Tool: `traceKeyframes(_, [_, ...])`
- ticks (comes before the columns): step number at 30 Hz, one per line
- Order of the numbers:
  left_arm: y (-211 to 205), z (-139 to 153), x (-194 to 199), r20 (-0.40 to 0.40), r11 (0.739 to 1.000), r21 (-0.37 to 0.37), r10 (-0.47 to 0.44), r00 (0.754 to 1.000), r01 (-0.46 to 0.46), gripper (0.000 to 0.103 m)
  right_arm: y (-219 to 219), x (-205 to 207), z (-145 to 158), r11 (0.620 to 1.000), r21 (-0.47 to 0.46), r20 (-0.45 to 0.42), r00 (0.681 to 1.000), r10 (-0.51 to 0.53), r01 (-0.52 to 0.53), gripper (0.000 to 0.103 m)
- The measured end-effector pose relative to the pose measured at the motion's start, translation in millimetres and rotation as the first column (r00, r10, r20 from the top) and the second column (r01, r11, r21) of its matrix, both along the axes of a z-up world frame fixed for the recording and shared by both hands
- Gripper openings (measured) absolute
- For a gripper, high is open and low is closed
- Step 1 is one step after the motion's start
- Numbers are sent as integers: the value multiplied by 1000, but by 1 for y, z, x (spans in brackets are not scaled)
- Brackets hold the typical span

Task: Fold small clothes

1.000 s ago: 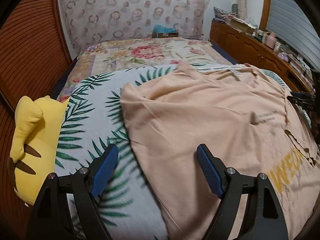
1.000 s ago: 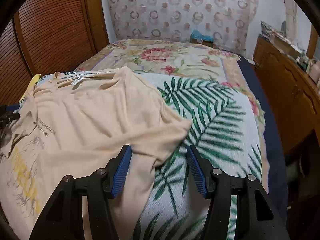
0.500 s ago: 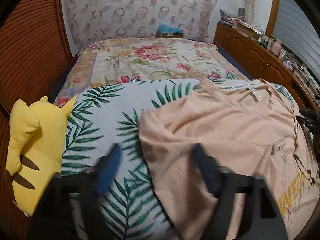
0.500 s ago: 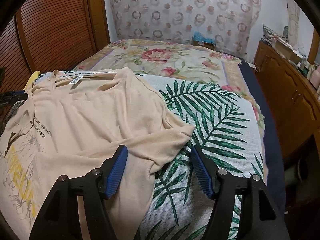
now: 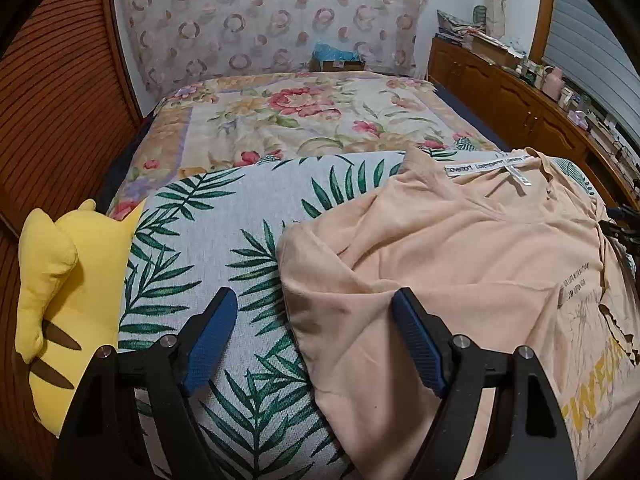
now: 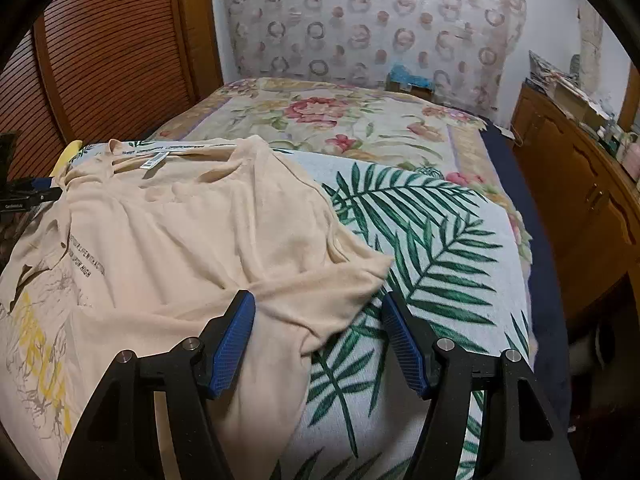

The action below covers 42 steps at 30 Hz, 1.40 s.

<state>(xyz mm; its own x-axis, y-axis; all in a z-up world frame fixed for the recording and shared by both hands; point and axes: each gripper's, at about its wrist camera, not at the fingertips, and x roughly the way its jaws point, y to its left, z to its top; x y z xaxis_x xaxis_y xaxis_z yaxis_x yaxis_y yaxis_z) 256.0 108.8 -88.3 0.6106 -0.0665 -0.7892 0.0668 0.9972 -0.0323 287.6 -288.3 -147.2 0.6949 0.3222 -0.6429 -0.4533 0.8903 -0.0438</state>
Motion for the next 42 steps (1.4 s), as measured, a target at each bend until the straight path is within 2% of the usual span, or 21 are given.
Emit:
traceKeyframes(3, [2, 2, 1, 10, 1000, -20, -1, 1000, 2, 64, 4, 5, 1, 1000, -4, 0, 1000, 22, -22, 67])
traceKeyframes(4, [2, 3, 1, 15, 1000, -21, -3, 1000, 3, 50, 6, 7, 1, 1000, -9, 2, 1000, 30, -30, 62])
traceKeyframes(5, [0, 4, 1, 17, 1000, -17, -6, 1000, 6, 44, 8, 8, 1, 999, -9, 4, 999, 39, -39, 60])
traceKeyframes(6, [1, 3, 3, 17, 1000, -23, -11, 1000, 12, 40, 10, 9, 2, 999, -7, 5, 999, 53, -53, 53])
traceKeyframes(7, [-1, 3, 3, 18, 999, -31, -23, 1000, 24, 31, 12, 9, 2, 998, -6, 8, 998, 62, -62, 43])
traceKeyframes(8, [-2, 3, 2, 20, 999, -36, -32, 999, 33, 23, 14, 10, 2, 997, -4, 9, 997, 73, -73, 38])
traceKeyframes(9, [-4, 3, 1, 21, 999, -39, -38, 999, 39, 19, 16, 10, 2, 996, 4, 6, 996, 84, -84, 26])
traceKeyframes(10, [-7, 4, 0, 20, 999, -34, -42, 999, 43, 9, 19, 10, 2, 996, 14, 0, 996, 93, -93, 14])
traceKeyframes(14, [-15, 20, -17, 70, 998, -33, -48, 996, 50, 8, 26, 3, 4, 994, 16, 7, 994, 111, -111, 8])
traceKeyframes(21, [-27, 63, -71, 198, 997, -25, -60, 978, 66, 7, 7, -48, 44, 988, 106, 146, 984, 99, -115, 7])
traceKeyframes(28, [-36, 87, -122, 273, 996, -11, -77, 959, 84, 7, -16, -111, 65, 987, 120, 245, 966, 79, -111, 7])
traceKeyframes(34, [-40, 100, -175, 324, 995, -14, -89, 942, 98, 7, -34, -167, 58, 986, 126, 280, 958, 68, -106, 7])
traceKeyframes(42, [-34, 91, -235, 338, 995, -59, -56, 939, 81, 7, -53, -232, 44, 986, 136, 262, 964, 55, -93, 7])
